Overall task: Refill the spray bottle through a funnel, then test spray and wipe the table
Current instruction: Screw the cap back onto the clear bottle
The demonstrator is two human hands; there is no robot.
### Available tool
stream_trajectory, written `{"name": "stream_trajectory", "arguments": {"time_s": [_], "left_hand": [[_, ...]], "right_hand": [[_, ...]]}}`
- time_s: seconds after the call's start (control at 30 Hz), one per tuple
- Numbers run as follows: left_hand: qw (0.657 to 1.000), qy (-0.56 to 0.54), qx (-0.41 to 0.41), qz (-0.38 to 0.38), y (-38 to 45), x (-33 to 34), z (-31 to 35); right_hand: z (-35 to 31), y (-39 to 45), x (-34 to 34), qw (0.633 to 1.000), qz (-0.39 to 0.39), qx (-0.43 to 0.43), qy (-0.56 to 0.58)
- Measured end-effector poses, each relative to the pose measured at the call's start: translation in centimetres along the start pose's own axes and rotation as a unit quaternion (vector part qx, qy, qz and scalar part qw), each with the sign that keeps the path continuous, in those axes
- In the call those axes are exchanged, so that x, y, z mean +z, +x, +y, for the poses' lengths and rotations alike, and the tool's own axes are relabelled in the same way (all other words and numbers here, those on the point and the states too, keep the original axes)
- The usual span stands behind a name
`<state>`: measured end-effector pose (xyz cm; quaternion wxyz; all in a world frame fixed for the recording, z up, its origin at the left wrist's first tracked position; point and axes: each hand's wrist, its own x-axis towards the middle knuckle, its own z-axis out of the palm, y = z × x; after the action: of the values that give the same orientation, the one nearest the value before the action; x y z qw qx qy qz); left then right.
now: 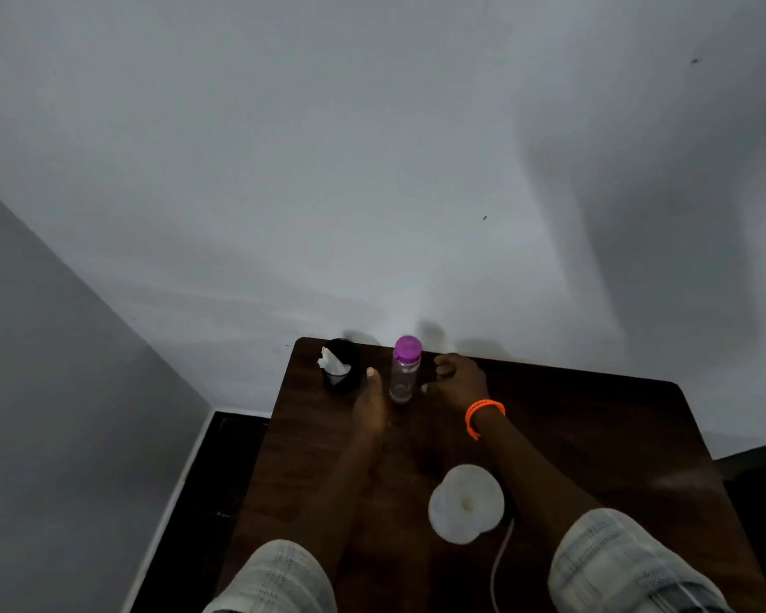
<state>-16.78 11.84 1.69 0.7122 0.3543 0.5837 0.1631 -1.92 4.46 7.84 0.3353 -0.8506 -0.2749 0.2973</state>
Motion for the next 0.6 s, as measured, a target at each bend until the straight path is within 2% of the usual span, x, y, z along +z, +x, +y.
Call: {"name": "stream_trajectory", "arguments": {"time_s": [0.13,0.23,0.4,0.6], "left_hand": [[0.993,0.088,0.003,-0.076,-6.1,-0.1,-0.3],[0.980,0.136,0.048,-0.137,-8.8,-0.5,-2.1],[0.984,0.096,0.036,-0.146,-12.4,-0.8,-4.5],[0.978,0.139,0.044,-0.151,-14.7,-1.7,-5.9]], "right_hand": [[0.8,-3.0,-3.2,1.000,0.008,-0.026,-0.013],[2.5,-5.9,-4.9,0.998,0.020,-0.056,-0.016],[6.4,-11.3,-6.7,0.996,-0.008,-0.089,-0.030],[8.6,-15.5,-7.5,0.998,-0.034,-0.054,0.006]]}}
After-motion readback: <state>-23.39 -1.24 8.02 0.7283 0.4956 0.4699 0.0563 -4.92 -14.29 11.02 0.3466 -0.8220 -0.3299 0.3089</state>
